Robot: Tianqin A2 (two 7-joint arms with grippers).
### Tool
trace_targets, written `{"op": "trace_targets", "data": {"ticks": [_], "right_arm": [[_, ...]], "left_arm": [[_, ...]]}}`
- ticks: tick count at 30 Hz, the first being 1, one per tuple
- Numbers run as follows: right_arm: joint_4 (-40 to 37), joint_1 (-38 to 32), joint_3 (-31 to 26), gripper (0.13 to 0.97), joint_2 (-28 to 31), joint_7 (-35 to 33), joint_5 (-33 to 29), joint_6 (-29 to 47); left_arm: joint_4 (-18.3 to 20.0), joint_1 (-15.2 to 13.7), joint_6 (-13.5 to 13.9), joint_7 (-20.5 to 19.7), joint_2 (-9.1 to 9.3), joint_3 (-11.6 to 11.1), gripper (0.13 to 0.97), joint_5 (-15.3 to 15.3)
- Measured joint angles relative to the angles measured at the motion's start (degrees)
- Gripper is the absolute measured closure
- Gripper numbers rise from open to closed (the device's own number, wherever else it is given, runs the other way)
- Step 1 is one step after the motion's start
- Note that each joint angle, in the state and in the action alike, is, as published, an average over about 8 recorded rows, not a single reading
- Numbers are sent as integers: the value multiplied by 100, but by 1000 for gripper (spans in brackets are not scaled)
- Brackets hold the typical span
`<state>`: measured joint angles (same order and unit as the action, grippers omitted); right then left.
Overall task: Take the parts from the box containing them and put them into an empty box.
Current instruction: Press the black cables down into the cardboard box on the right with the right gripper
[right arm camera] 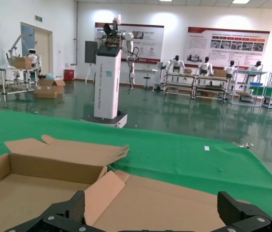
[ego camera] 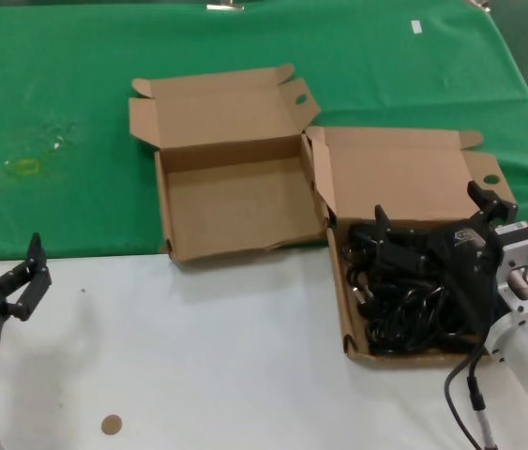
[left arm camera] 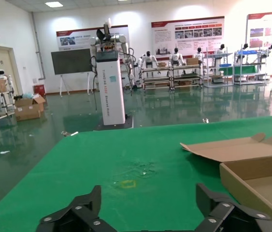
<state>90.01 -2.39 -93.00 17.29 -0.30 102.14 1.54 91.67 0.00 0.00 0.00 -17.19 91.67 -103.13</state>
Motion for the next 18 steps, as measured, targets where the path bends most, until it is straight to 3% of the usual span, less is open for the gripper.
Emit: {"op": "trace_targets", "data": {"ticks": [7, 15, 18], "right_arm": [[-31, -36, -158, 129, 198, 67, 70, -119], [-192, -203, -309, 129, 761, 192, 99, 41], [-220, -302, -390, 129, 1126, 306, 88, 209]], "left_arm": [[0, 0, 0, 0, 0, 0, 442, 0], [0, 0, 0, 0, 0, 0, 666, 0], [0, 0, 0, 0, 0, 0, 666, 1]]}}
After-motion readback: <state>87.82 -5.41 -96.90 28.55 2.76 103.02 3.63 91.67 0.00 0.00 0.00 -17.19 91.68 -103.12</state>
